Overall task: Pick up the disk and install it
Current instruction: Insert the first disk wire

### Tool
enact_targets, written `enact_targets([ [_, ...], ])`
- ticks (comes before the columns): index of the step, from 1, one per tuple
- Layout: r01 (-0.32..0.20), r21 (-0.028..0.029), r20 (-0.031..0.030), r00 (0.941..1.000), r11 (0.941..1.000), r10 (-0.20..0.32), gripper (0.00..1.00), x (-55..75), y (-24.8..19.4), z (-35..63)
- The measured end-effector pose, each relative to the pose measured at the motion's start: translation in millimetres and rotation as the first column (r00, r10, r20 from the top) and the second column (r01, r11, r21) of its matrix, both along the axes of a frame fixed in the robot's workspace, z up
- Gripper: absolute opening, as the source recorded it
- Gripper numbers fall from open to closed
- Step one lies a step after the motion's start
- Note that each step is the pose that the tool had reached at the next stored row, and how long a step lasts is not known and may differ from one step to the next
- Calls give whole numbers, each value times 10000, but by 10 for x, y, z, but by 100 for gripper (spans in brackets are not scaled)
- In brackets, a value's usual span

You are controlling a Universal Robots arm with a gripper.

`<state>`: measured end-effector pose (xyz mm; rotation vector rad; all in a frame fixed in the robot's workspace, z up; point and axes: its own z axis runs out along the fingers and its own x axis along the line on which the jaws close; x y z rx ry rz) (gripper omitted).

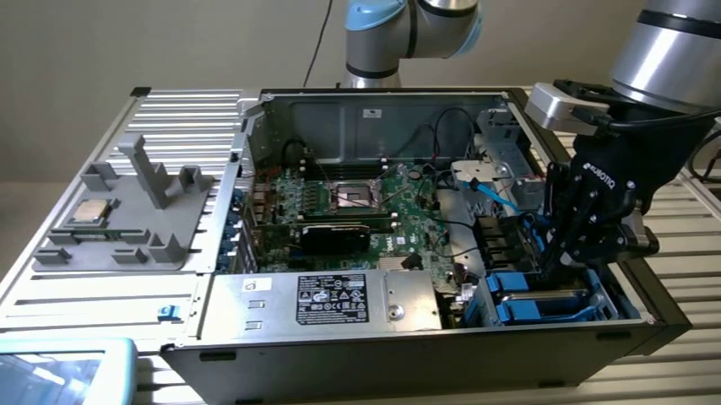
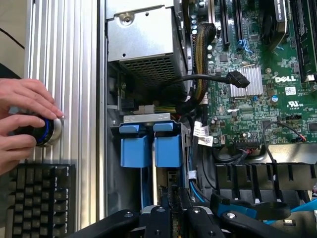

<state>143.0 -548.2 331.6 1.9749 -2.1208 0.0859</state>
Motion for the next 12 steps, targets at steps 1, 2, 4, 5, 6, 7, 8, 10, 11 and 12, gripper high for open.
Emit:
enact_targets([
  [1, 1, 0, 0, 10000, 10000, -1, 17, 0, 0, 0],
  [2, 1, -1, 0, 10000, 10000, -1, 17, 0, 0, 0],
  [4, 3, -2, 0, 10000, 10000, -3, 17, 0, 1, -1],
  [5, 3, -4, 0, 10000, 10000, -3, 17, 1, 1, -3],
  [6, 3, -1, 0, 10000, 10000, -3, 17, 1, 1, -7],
  [7, 3, 0, 0, 10000, 10000, -3, 17, 0, 1, -11],
  [8, 3, -1, 0, 10000, 10000, -3, 17, 1, 1, -13],
  [10, 3, -3, 0, 10000, 10000, -3, 17, 1, 0, -15],
  [11, 3, -1, 0, 10000, 10000, -3, 17, 0, 0, -17],
  [12, 3, 4, 0, 10000, 10000, -3, 17, 1, 1, -21],
])
